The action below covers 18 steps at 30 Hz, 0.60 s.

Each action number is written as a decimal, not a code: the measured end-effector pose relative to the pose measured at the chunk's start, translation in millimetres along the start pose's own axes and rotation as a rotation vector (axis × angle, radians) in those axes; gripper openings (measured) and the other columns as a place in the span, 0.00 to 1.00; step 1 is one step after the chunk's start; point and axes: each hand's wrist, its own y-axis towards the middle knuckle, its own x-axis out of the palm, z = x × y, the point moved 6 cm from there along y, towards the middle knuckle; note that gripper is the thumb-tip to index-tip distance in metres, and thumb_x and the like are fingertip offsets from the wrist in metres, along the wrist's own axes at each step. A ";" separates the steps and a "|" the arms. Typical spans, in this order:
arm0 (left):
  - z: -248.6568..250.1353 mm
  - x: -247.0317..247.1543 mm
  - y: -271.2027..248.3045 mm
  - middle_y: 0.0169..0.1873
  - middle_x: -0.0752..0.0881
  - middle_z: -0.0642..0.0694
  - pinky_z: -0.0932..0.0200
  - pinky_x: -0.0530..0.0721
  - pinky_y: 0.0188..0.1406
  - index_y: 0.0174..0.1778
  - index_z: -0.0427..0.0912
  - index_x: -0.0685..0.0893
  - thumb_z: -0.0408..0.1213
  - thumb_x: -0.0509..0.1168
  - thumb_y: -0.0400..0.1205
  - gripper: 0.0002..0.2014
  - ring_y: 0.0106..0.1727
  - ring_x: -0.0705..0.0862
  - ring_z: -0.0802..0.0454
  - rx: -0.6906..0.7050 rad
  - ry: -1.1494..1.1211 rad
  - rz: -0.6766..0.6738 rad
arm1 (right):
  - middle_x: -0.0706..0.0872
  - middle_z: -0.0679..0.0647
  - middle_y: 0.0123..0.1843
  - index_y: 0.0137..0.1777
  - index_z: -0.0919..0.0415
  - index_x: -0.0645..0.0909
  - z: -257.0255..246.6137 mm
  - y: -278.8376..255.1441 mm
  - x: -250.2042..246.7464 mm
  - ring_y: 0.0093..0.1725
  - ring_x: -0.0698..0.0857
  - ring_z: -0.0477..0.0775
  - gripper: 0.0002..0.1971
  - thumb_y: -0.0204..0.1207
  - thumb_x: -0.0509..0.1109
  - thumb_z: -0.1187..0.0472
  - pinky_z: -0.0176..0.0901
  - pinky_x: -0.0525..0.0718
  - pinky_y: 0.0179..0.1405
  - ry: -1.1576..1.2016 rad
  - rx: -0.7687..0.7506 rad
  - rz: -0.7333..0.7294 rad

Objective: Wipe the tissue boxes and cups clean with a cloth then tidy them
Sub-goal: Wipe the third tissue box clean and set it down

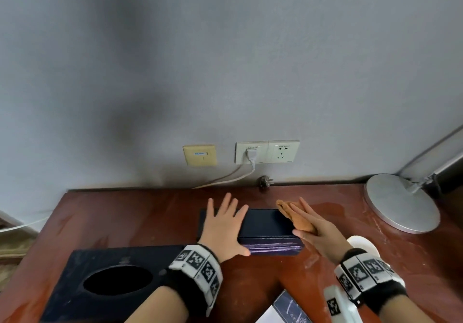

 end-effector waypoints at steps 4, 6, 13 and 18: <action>60.6 -0.9 38.8 0.77 0.65 0.43 0.41 0.50 0.80 0.80 0.42 0.58 0.55 0.71 0.73 0.44 0.79 0.60 0.44 0.071 -0.048 0.014 | 0.50 0.38 0.82 0.78 0.47 0.62 -4.5 1.9 2.7 0.77 0.60 0.38 0.33 0.75 0.71 0.63 0.27 0.58 0.72 -0.066 -0.018 -0.025; 69.3 -4.3 50.2 0.69 0.72 0.46 0.46 0.62 0.74 0.74 0.44 0.67 0.53 0.72 0.71 0.38 0.71 0.70 0.46 0.024 -0.080 0.057 | 0.55 0.40 0.82 0.77 0.48 0.65 -5.2 3.8 -3.8 0.79 0.61 0.42 0.31 0.76 0.70 0.64 0.34 0.58 0.77 -0.035 0.002 -0.017; 43.1 -40.1 30.0 0.64 0.75 0.51 0.47 0.71 0.71 0.73 0.51 0.71 0.49 0.80 0.63 0.42 0.66 0.75 0.48 -0.017 -0.412 0.152 | 0.86 0.53 0.54 0.65 0.63 0.79 -7.1 -6.9 -83.8 0.55 0.83 0.51 0.18 0.77 0.69 0.59 0.39 0.74 0.58 0.179 0.129 0.404; 10.7 -75.0 -5.8 0.58 0.78 0.58 0.66 0.75 0.60 0.69 0.45 0.75 0.36 0.83 0.61 0.40 0.61 0.75 0.61 0.031 -0.838 0.313 | 0.85 0.51 0.43 0.53 0.57 0.81 -36.0 -5.4 -93.9 0.48 0.83 0.53 0.12 0.79 0.64 0.50 0.45 0.78 0.55 0.202 0.135 0.337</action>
